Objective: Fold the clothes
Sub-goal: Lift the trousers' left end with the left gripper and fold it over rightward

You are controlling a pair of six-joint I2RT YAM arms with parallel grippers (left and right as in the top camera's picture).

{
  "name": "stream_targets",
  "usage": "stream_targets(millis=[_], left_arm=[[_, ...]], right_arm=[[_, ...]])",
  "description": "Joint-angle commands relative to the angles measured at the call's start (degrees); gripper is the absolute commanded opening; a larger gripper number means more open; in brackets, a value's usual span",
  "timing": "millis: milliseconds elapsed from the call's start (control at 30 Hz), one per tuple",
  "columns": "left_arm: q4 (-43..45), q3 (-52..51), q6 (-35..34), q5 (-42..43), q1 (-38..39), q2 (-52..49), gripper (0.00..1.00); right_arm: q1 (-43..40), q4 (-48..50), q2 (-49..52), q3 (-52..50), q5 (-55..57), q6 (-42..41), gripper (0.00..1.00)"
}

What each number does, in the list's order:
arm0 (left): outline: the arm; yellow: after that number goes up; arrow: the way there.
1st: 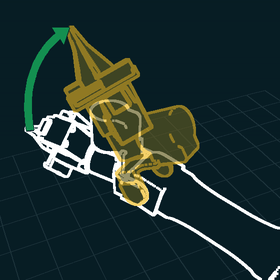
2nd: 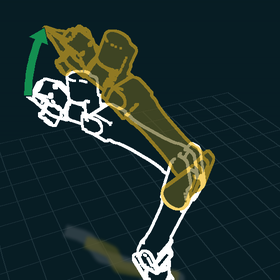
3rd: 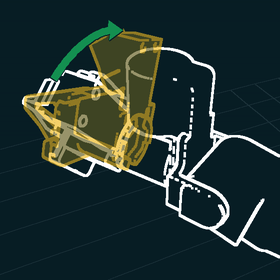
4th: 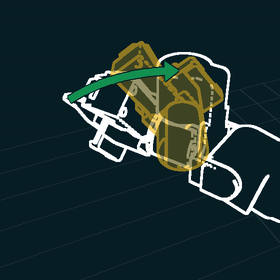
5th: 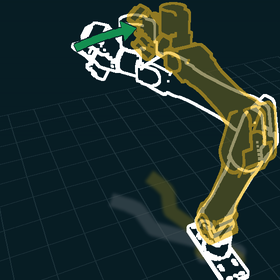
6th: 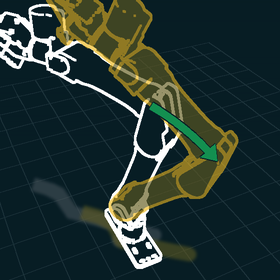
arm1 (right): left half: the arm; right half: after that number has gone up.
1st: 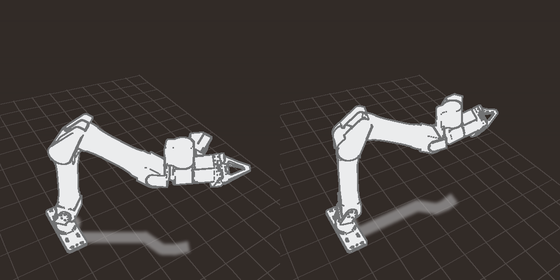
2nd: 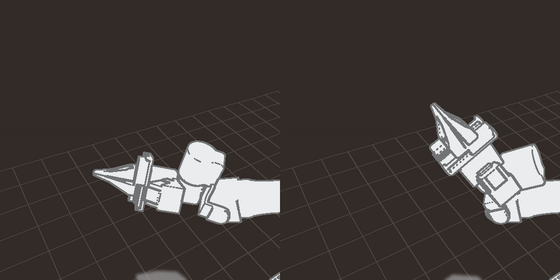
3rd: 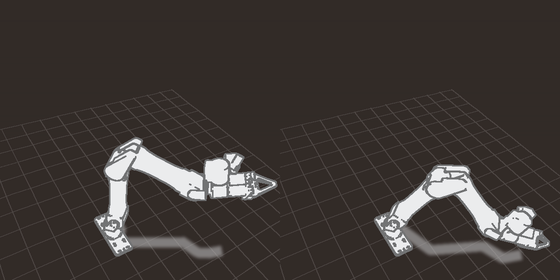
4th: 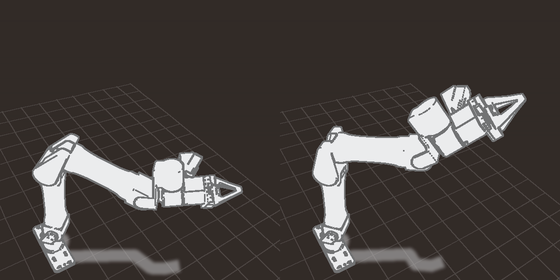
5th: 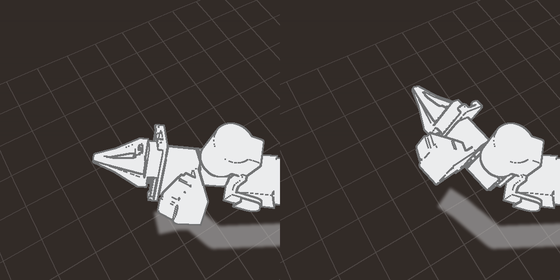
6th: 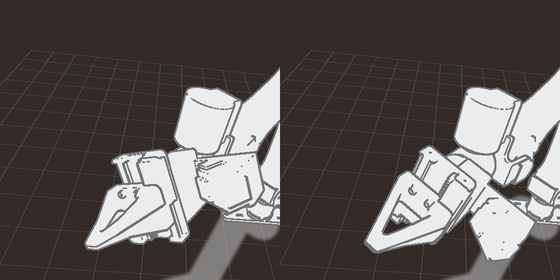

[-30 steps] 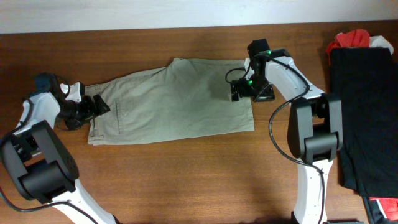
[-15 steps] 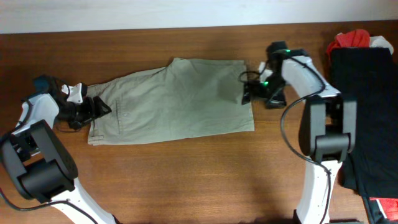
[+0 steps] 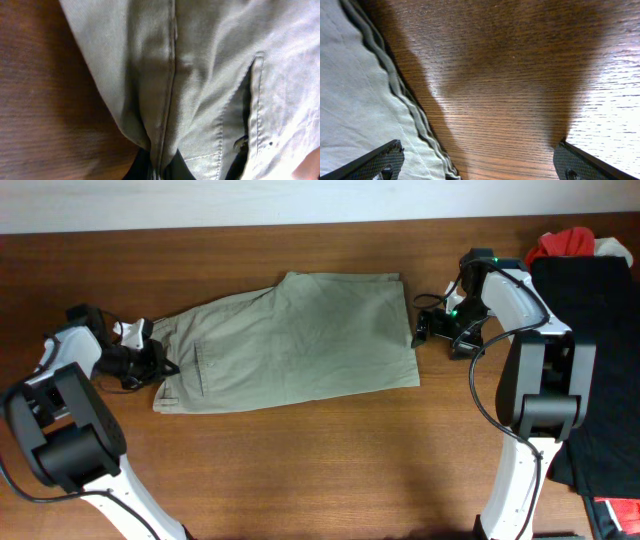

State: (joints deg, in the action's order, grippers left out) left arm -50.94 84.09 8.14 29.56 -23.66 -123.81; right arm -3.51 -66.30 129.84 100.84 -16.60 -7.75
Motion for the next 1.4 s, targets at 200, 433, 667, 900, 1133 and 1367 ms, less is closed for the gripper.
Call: stream_targets(millis=[200,433,667,900,1133,1367], left_arm=[[-31.63,39.80,-4.96,-17.66,-0.24,-2.71,0.00],[-45.77,64.11,-6.05,-17.92,10.62,-2.40,0.00],[-45.53,63.95,-7.52,-17.90,27.15,-1.86,0.00],[-39.82,56.96,-7.54,-17.75,37.75,-1.97,0.01],[-28.72,45.00,-7.52,-13.84,43.80,-1.97,0.00],[-17.99,35.10,-8.68,-13.86,49.13,-1.97,0.11]], right_arm=[[0.11,2.99,1.77,0.70,0.35,-0.17,0.98],[0.11,4.85,1.77,0.70,0.35,-0.17,0.99],[0.11,4.85,1.77,0.70,0.35,-0.17,0.99],[0.11,4.85,1.77,0.70,0.35,-0.17,0.99],[0.11,4.85,1.77,0.70,0.35,-0.17,0.99],[0.11,4.85,1.77,0.70,0.35,-0.17,0.99]])
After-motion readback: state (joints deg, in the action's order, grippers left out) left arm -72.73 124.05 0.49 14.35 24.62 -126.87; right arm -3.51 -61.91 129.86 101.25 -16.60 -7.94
